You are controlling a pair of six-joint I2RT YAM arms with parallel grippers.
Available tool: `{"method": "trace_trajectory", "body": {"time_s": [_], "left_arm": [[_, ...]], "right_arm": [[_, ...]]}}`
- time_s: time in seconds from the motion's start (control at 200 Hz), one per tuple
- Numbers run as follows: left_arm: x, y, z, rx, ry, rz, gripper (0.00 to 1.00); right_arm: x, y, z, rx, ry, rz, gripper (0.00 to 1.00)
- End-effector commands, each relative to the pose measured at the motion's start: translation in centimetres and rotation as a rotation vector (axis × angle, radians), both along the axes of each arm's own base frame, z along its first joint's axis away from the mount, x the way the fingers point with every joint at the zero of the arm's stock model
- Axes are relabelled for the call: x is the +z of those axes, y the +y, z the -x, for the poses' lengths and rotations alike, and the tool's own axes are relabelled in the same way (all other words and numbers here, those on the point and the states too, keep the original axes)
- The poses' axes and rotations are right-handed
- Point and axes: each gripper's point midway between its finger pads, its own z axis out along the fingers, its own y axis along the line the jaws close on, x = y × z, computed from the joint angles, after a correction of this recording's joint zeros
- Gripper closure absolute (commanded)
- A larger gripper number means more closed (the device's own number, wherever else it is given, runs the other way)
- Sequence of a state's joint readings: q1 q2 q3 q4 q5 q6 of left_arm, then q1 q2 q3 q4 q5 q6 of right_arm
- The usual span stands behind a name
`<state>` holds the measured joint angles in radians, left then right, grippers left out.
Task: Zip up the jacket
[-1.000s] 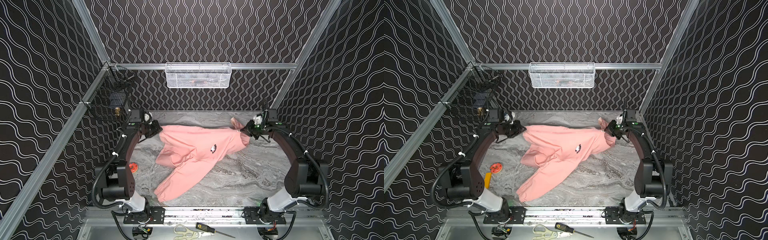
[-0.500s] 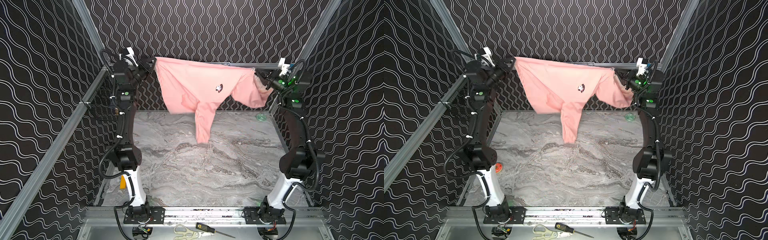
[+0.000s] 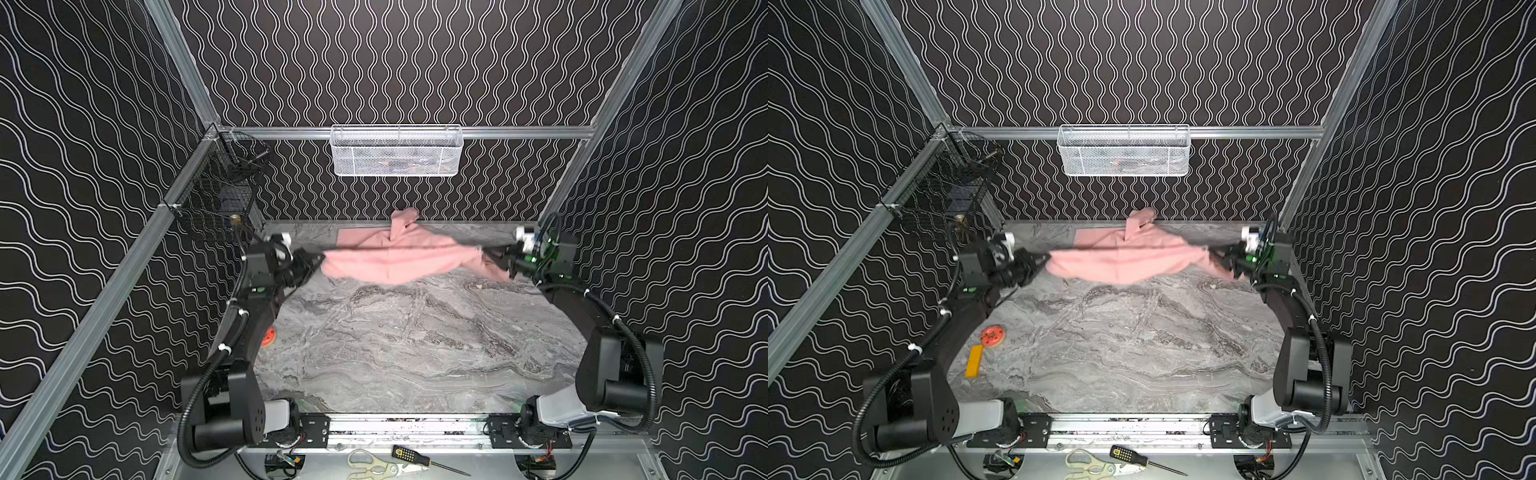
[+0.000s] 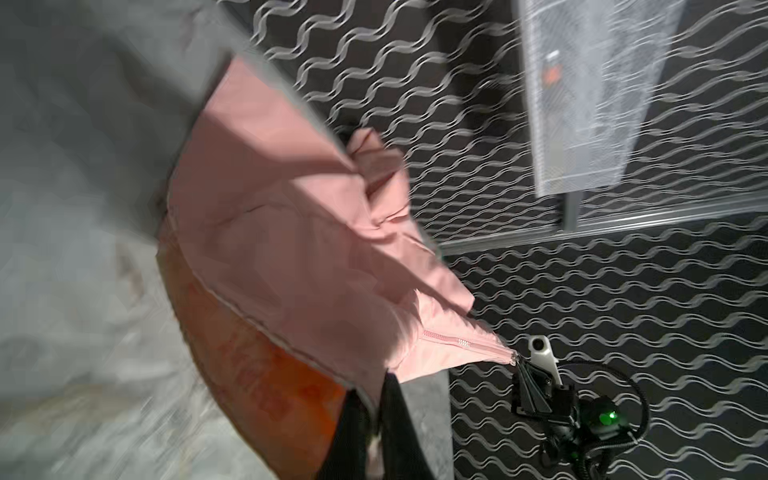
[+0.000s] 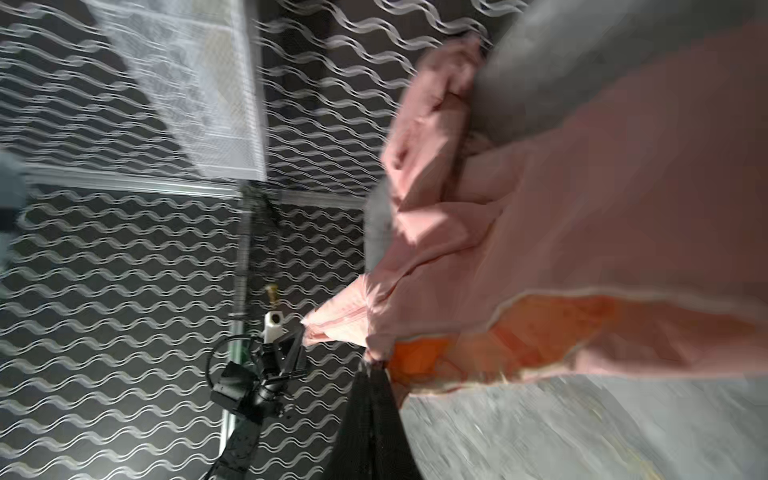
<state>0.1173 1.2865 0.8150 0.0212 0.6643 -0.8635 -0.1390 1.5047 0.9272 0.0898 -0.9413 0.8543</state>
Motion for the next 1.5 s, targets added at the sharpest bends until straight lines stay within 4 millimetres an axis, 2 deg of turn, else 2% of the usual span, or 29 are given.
{"method": "trace_trajectory", "body": {"time_s": [0.0, 0.085, 0.175, 0.36, 0.515, 0.601, 0.651, 0.676, 0.711, 0.721, 0.741, 0.826, 0.846, 0.971, 1.096, 1.151, 1.171, 1.231, 1.296, 1.351, 1.376, 1.386, 1.431, 1.496], "left_arm": [[-5.1, 0.9, 3.2, -0.012, 0.135, -0.124, 1.0], [-8.2, 1.9, 5.1, -0.009, 0.247, -0.197, 1.0], [-10.0, 3.0, 5.9, -0.004, 0.312, -0.257, 1.0], [-11.6, 4.4, 5.2, -0.003, 0.344, -0.299, 1.0], [-12.6, 4.6, 4.1, -0.017, 0.361, -0.285, 1.0], [-12.7, 4.6, 3.7, -0.025, 0.357, -0.28, 0.99], [-12.6, 4.8, 3.6, -0.023, 0.36, -0.288, 0.78], [-12.5, 5.0, 3.6, -0.018, 0.365, -0.295, 0.64], [-12.0, 5.2, 3.4, -0.014, 0.36, -0.306, 0.18], [-11.8, 5.3, 3.4, -0.014, 0.357, -0.31, 0.08], [-11.4, 5.4, 3.3, -0.011, 0.35, -0.318, 0.02], [-8.2, 6.3, 2.7, 0.025, 0.28, -0.38, 0.02], [-7.3, 6.5, 2.5, 0.031, 0.261, -0.4, 0.02], [-3.1, 8.5, 1.1, 0.119, 0.2, -0.485, 0.01], [3.4, 9.6, -1.3, 0.302, -0.103, -0.499, 0.01], [6.5, 9.7, -1.9, 0.356, -0.253, -0.547, 0.01], [7.6, 9.7, -2.1, 0.374, -0.302, -0.581, 0.01], [10.5, 8.7, -2.7, 0.366, -0.453, -0.678, 0.01], [12.8, 7.2, -3.5, 0.268, -0.582, -0.761, 0.01], [14.5, 7.0, -4.4, 0.247, -0.596, -0.786, 0.01], [15.0, 7.7, -4.8, 0.281, -0.578, -0.792, 0.01], [15.2, 8.0, -5.1, 0.299, -0.569, -0.792, 0.01], [15.8, 9.9, -5.8, 0.405, -0.512, -0.793, 0.01], [15.5, 12.6, -6.5, 0.565, -0.419, -0.775, 0.03]], "right_arm": [[-7.3, -0.2, 4.2, 0.044, 0.166, 0.14, 1.0], [-11.0, -0.6, 6.4, 0.051, 0.287, 0.2, 1.0], [-13.2, -1.1, 7.7, 0.06, 0.364, 0.256, 1.0], [-14.0, -2.0, 7.0, 0.045, 0.398, 0.316, 1.0], [-14.6, -2.0, 5.8, 0.053, 0.424, 0.339, 1.0], [-15.0, -1.9, 5.7, 0.057, 0.442, 0.352, 0.83], [-15.1, -2.1, 5.7, 0.047, 0.45, 0.363, 0.66], [-15.1, -2.3, 5.6, 0.037, 0.452, 0.377, 0.58], [-14.9, -2.8, 5.5, 0.017, 0.454, 0.402, 0.47], [-14.8, -3.0, 5.4, 0.012, 0.453, 0.412, 0.44], [-14.5, -3.3, 5.2, -0.001, 0.448, 0.43, 0.39], [-13.0, -4.7, 4.5, -0.055, 0.414, 0.516, 0.28], [-11.6, -5.1, 3.5, -0.075, 0.377, 0.536, 0.26], [-6.4, -8.1, 1.1, -0.233, 0.264, 0.677, 0.21], [-0.5, -10.6, -1.6, -0.462, 0.133, 0.737, 0.19], [1.7, -11.3, -2.6, -0.533, 0.073, 0.763, 0.12], [2.7, -11.3, -3.1, -0.546, 0.032, 0.771, 0.02], [5.4, -11.7, -3.9, -0.613, -0.105, 0.81, 0.01], [8.0, -12.5, -3.9, -0.687, -0.246, 0.859, 0.01], [9.8, -13.5, -3.5, -0.78, -0.355, 0.879, 0.01], [10.8, -14.2, -3.3, -0.843, -0.406, 0.875, 0.01], [10.1, -14.4, -3.0, -0.857, -0.4, 0.88, 0.01], [10.5, -15.6, -2.2, -0.966, -0.473, 0.875, 0.01], [11.2, -16.2, -1.4, -0.978, -0.579, 0.887, 0.01]]}}
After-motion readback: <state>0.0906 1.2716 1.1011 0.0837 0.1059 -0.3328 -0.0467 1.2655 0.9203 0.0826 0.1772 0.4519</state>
